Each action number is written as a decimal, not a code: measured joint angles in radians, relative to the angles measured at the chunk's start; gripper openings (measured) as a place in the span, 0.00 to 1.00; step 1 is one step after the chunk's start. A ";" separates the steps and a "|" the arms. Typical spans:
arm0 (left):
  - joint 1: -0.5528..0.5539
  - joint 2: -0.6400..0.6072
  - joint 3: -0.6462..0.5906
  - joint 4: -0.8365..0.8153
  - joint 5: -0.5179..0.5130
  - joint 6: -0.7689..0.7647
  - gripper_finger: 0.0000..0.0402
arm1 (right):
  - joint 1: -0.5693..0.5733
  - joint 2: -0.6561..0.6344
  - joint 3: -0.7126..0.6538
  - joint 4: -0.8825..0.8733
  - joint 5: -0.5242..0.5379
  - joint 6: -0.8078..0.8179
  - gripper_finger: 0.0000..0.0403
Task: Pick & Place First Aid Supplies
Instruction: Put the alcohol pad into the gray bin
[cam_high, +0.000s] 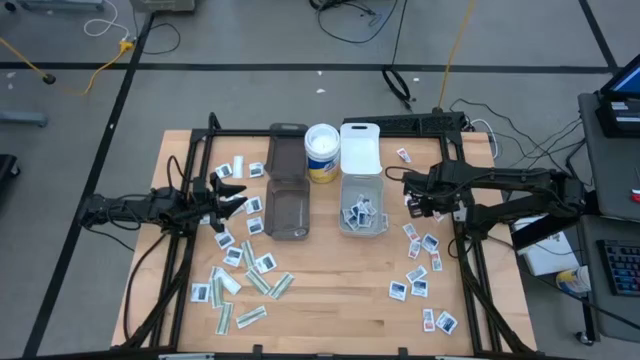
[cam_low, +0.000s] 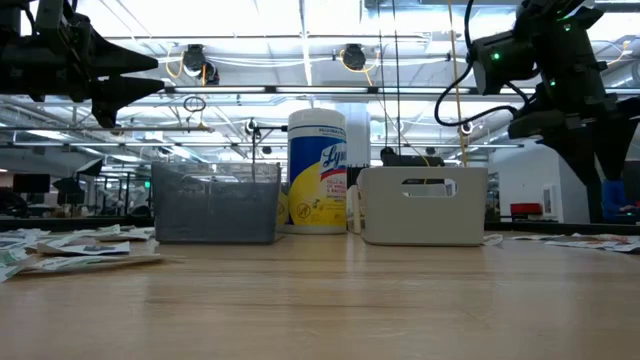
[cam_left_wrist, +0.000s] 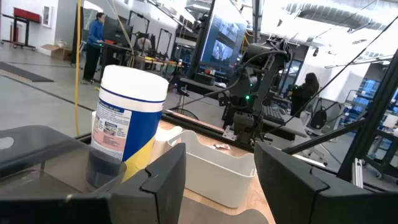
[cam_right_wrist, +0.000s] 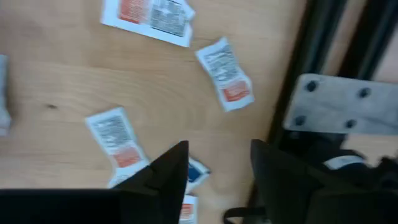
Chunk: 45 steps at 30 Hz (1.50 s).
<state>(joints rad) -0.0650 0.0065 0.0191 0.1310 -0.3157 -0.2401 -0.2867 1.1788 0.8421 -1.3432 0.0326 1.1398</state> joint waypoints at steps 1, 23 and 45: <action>0.000 0.000 0.000 0.000 0.000 0.000 0.49 | 0.000 0.000 0.000 0.009 0.000 -0.002 0.46; 0.000 0.000 0.000 0.000 0.000 0.000 0.49 | 0.193 0.078 -0.189 0.275 -0.159 0.209 0.49; 0.000 0.000 0.000 0.000 0.000 0.000 0.49 | 0.223 0.110 -0.303 0.447 -0.149 0.269 0.02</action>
<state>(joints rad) -0.0650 0.0066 0.0193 0.1314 -0.3157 -0.2401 -0.0635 1.2892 0.5389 -0.8959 -0.1165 1.4090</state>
